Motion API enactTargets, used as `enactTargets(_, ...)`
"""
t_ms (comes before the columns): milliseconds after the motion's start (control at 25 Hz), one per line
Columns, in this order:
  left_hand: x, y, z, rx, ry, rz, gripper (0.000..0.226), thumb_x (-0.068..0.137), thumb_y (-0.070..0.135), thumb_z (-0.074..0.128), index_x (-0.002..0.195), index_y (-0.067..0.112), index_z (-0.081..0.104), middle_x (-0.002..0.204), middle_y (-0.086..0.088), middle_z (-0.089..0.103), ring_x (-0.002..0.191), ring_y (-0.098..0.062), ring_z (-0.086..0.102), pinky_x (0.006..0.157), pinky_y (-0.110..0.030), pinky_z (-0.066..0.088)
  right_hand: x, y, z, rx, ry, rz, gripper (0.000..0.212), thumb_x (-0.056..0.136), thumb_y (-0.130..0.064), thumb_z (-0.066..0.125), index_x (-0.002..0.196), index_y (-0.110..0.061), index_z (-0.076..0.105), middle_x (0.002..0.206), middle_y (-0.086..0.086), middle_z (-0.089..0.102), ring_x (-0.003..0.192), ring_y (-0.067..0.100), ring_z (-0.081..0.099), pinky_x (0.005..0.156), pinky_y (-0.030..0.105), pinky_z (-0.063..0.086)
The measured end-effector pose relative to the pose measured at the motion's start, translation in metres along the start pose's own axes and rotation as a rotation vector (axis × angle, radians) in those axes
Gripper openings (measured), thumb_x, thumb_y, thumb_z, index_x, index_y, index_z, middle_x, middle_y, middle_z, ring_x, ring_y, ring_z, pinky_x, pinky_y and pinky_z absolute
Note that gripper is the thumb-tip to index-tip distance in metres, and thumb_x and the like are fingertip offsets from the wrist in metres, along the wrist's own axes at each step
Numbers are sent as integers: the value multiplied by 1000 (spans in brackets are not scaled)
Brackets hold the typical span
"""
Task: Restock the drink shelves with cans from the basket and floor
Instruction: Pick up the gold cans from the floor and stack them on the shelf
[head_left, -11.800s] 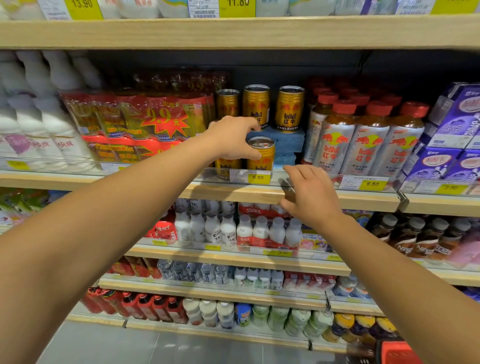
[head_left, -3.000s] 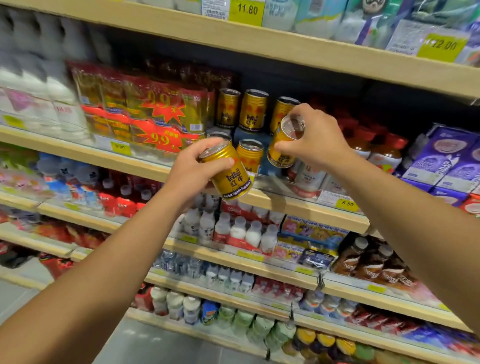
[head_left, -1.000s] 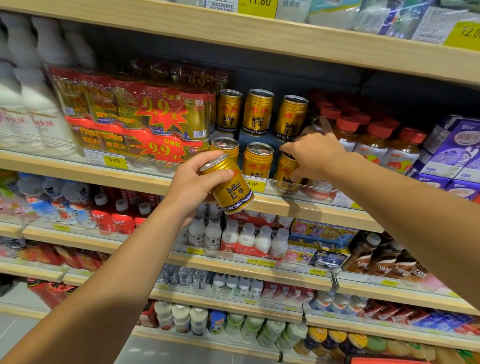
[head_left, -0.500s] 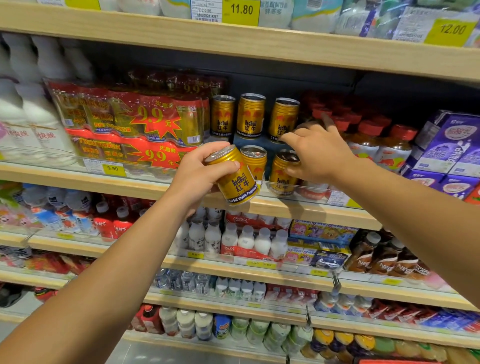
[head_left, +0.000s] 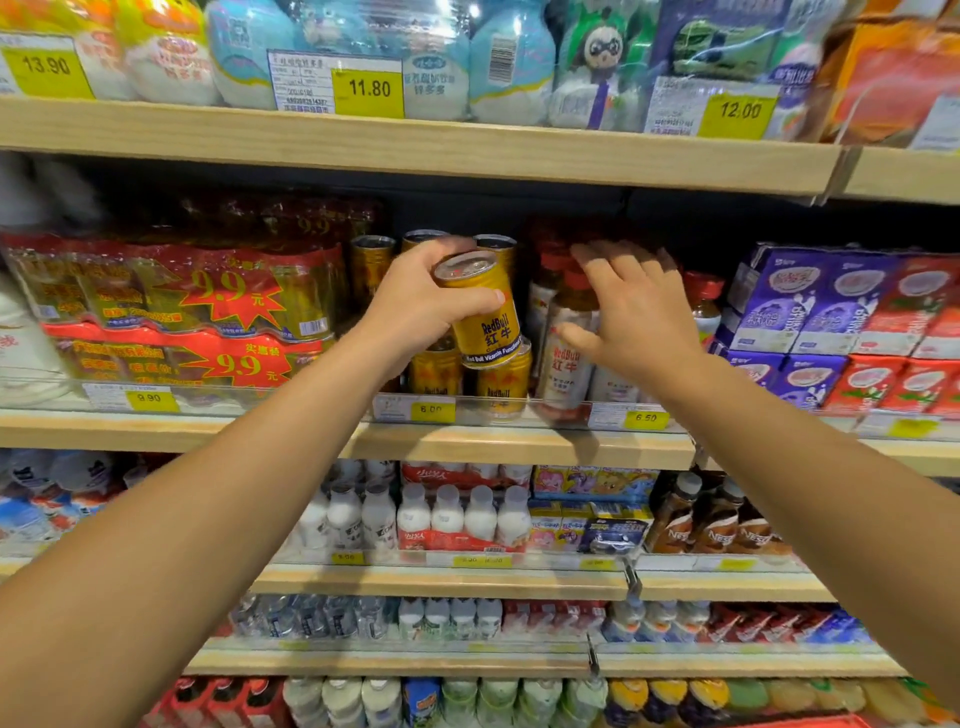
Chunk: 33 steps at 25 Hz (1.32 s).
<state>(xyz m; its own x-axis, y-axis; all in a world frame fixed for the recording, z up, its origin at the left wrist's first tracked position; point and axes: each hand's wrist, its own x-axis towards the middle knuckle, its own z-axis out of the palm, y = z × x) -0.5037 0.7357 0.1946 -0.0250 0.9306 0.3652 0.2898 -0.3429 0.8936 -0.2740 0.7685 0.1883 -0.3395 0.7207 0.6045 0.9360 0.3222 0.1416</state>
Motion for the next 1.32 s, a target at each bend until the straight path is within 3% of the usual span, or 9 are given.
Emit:
enactTargets(240,35,1,19,145,-63,6,63,72,28,84,128,24,57,115,3,65,105,-14,63,88,-38,57,-4,-1,13,-8,-49,34,72,83,-58,59,142,-21,39,137,9,51,125,34,46,113,52,21)
enactTargets(520,55,-9,32,300,-110,-39,75,72,31,83,138,26,50,133,2,56,116,-18,56,92,-38,54,-9,2,22,-8,18,1,72,86,-50,58,147,-21,33,144,7,47,128,32,44,114,51,19)
enactTargets(720,57,-9,30,285,-162,-79,65,78,26,78,136,26,49,125,1,56,116,-21,57,93,-39,53,-10,2,26,0,52,7,70,86,-48,57,147,-21,34,143,8,47,128,32,43,115,52,19)
enactTargets(920,54,-10,32,521,-139,21,83,75,48,77,146,28,37,145,-2,47,126,-20,50,98,-38,49,-9,1,27,11,59,13,69,86,-48,55,146,-20,35,143,8,47,128,32,44,114,52,18)
enactTargets(1120,49,-8,28,456,-105,19,74,76,37,80,139,22,46,134,-4,55,111,-15,55,83,-28,48,-9,3,26,16,42,8,69,87,-49,53,148,-22,32,147,6,44,130,31,41,115,51,16)
enactTargets(1320,43,-6,26,442,-133,32,71,79,36,78,141,22,46,134,-3,57,112,-16,56,87,-30,49,-7,1,23,34,17,22,69,88,-47,54,148,-24,30,148,5,42,133,30,38,116,50,13)
